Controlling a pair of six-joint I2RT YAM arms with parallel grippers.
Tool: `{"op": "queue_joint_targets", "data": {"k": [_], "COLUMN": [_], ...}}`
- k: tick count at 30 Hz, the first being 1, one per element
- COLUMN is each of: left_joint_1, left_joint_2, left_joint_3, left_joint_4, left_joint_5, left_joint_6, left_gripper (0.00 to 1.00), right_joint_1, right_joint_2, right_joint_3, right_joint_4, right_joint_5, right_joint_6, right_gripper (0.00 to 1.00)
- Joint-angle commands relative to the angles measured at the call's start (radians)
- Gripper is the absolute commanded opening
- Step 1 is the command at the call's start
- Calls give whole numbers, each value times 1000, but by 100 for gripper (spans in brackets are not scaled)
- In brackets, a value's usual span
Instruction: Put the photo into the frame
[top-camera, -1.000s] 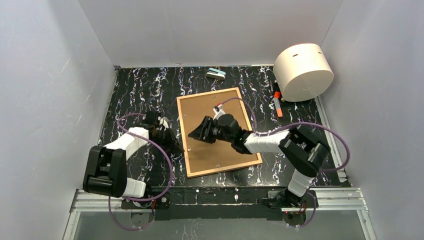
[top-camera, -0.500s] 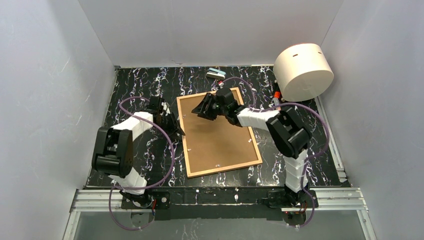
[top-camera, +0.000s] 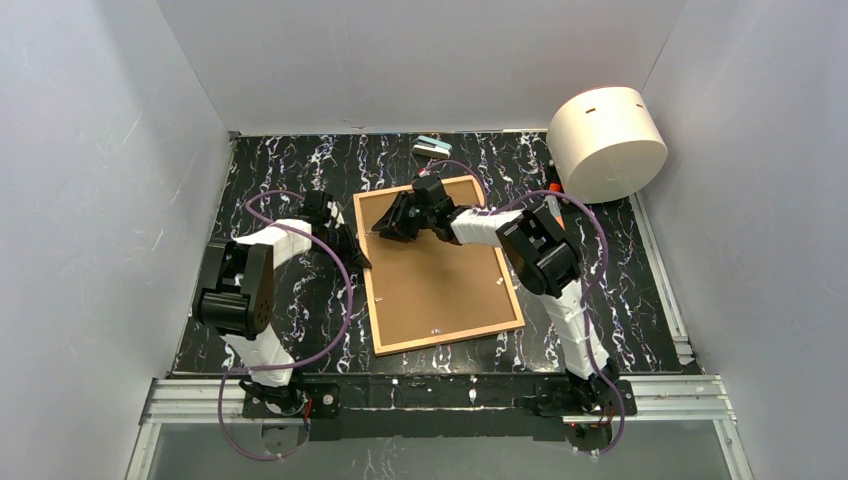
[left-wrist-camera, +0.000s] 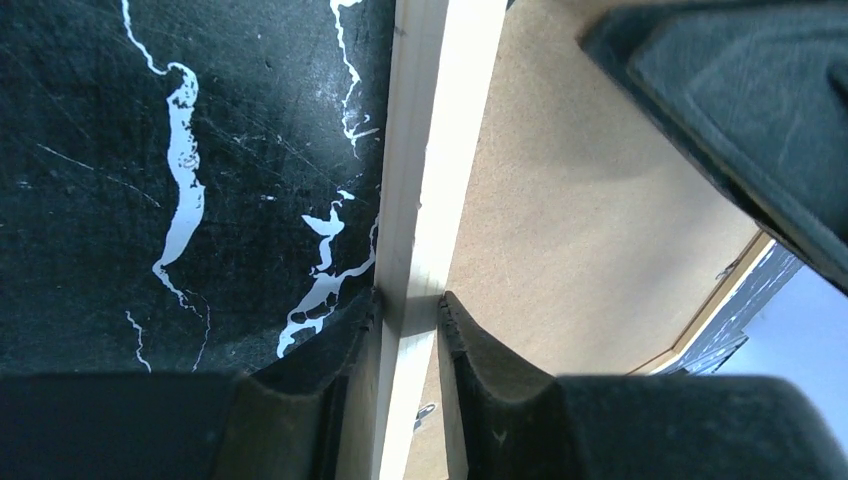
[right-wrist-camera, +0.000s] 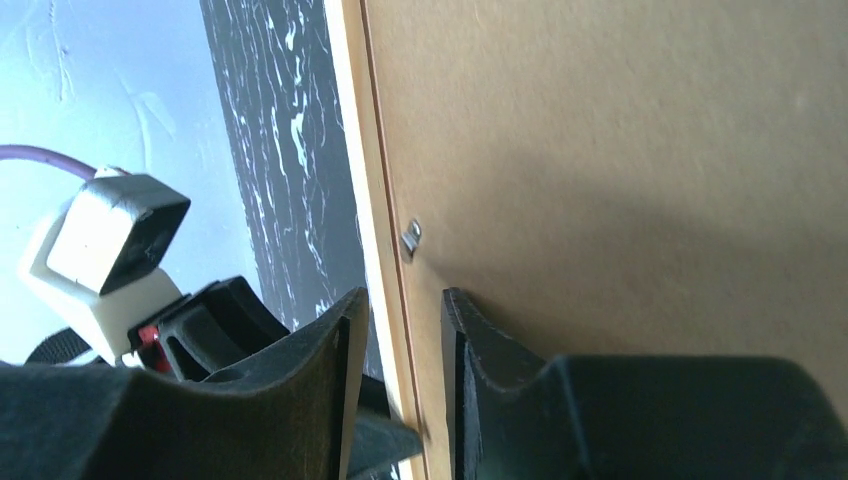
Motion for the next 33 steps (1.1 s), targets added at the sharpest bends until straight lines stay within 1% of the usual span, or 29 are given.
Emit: {"op": "queue_joint_targets", "data": {"k": [1, 6, 12, 23, 33], "left_joint_1": [1, 0, 2, 2, 2], "left_joint_2": [19, 35, 40, 17, 25], "left_joint_3": [16, 10, 19, 30, 29], "left_joint_4": [-5, -7, -15, -31, 4], "left_joint_5": [-24, -5, -5, 0, 59], "left_joint_6": [24, 29, 30, 67, 47], "left_gripper": [17, 13, 13, 12, 11], "right_joint_1": [13, 25, 41, 47, 63], "right_joint_2": [62, 95, 123, 167, 167], "right_joint_3": [81, 119, 152, 195, 164], "right_joint_4": [-16, -42, -66, -30, 59], "right_joint_5": [0, 31, 53, 54, 77], "right_joint_6": [34, 41, 51, 23, -6], "right_gripper": [41, 41, 41, 40, 39]}}
